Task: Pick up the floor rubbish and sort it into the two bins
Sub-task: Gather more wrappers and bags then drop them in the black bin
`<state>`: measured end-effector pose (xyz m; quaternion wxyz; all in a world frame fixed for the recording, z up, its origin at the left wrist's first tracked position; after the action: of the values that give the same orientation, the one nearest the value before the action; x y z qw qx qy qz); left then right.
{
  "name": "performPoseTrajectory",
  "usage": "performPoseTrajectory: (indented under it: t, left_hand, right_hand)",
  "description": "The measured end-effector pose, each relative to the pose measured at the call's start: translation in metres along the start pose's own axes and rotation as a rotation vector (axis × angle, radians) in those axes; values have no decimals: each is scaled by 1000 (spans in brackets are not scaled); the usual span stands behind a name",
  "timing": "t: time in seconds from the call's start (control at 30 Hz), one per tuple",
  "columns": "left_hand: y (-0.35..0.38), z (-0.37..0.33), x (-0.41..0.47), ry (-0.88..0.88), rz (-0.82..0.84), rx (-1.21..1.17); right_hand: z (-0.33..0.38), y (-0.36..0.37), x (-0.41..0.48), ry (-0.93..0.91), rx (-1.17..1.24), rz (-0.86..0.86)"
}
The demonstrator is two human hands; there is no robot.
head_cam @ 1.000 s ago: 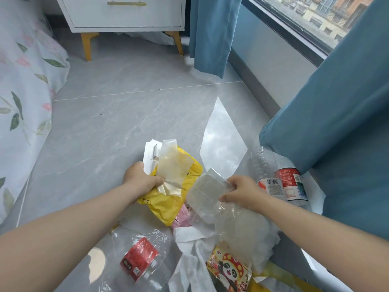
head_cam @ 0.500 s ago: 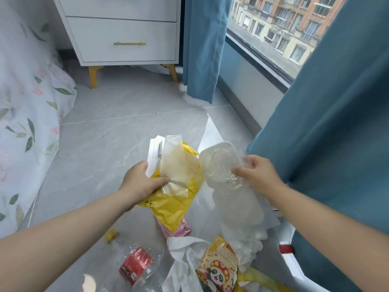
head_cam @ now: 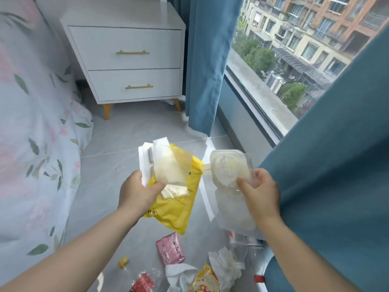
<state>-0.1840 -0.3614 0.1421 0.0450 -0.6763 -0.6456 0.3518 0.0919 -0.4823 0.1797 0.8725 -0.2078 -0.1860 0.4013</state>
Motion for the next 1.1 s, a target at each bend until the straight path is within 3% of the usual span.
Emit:
performPoseTrajectory:
  t: [0.27, 0.7, 0.87, 1.1]
  left_hand:
    - [-102, -120, -106, -46, -13, 32]
    - [-290, -347, -307, 150, -50, 287]
    - [-318, -391, -345, 229, 14, 287]
    - [-309, -439, -388, 341, 80, 252]
  right_hand:
    - [164, -92, -6, 77, 57, -43]
    - [453, -293, -44, 79, -21, -183]
    - [512, -340, -66, 54, -42, -275]
    - [538, -397, -95, 62, -74, -423]
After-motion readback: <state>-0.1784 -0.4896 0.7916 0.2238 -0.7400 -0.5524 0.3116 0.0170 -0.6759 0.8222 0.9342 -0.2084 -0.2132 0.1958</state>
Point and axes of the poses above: each hand's wrist, its own x-axis towards the middle knuckle, its own y-axis out of the palm, z = x × y, the point moved 7 cm from there along x, towards the middle knuckle, and after that the axes turned 13 degrees about -y, right-handed, at the moved point
